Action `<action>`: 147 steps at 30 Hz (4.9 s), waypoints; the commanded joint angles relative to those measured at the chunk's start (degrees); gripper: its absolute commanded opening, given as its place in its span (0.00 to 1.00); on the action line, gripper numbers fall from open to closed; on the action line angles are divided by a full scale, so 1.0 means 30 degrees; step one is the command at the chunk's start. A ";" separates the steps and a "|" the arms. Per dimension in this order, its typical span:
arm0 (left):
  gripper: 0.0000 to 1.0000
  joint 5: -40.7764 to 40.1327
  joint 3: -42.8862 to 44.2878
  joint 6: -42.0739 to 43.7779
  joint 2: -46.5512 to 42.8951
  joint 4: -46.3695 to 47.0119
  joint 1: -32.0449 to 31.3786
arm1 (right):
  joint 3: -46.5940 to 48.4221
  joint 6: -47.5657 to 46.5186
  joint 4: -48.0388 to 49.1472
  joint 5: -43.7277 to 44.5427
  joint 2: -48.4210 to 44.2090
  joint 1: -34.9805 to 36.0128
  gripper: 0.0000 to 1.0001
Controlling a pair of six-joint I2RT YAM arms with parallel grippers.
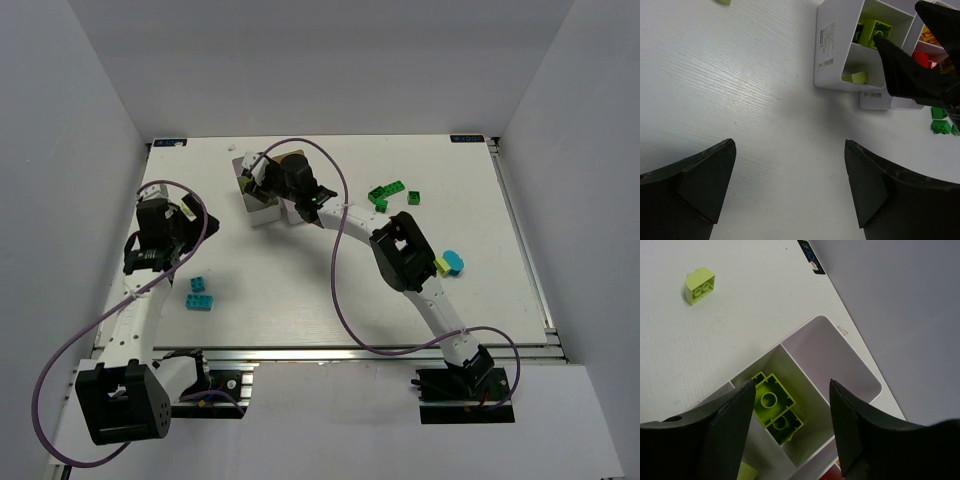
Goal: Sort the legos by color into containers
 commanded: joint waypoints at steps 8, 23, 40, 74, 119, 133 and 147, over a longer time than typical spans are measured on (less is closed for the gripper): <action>0.66 -0.0873 0.2938 0.0019 0.1542 -0.0540 0.0380 | -0.3324 0.0236 0.1206 -0.1653 -0.5496 -0.0369 0.89; 0.88 -0.2746 0.8675 0.0598 1.1145 -0.2532 0.1904 | -1.1351 0.2990 -0.5392 -0.9808 -1.4259 -0.5904 0.33; 0.76 -0.4448 1.5477 0.1423 1.9440 -0.2328 0.1903 | -1.6540 0.3840 -0.5217 -1.0103 -1.8041 -0.8338 0.46; 0.17 0.5277 0.4172 1.1553 0.5917 0.4585 -0.4216 | -1.7859 0.1175 -0.7941 -1.1449 -2.0180 -0.9948 0.25; 0.58 0.0533 0.7599 2.3044 1.2825 0.6402 -0.6944 | -1.8357 0.0910 -0.8031 -1.2183 -2.0561 -1.0887 0.16; 0.46 -0.0024 0.8302 1.8655 0.9722 0.6637 -0.7003 | -1.7480 -0.1049 -1.1453 -1.0721 -2.0064 -1.1033 0.33; 0.98 -0.3102 0.5138 0.6028 0.4769 0.4503 -0.6535 | -1.9700 -1.7890 -2.0506 -0.9396 -2.1318 -1.5014 0.90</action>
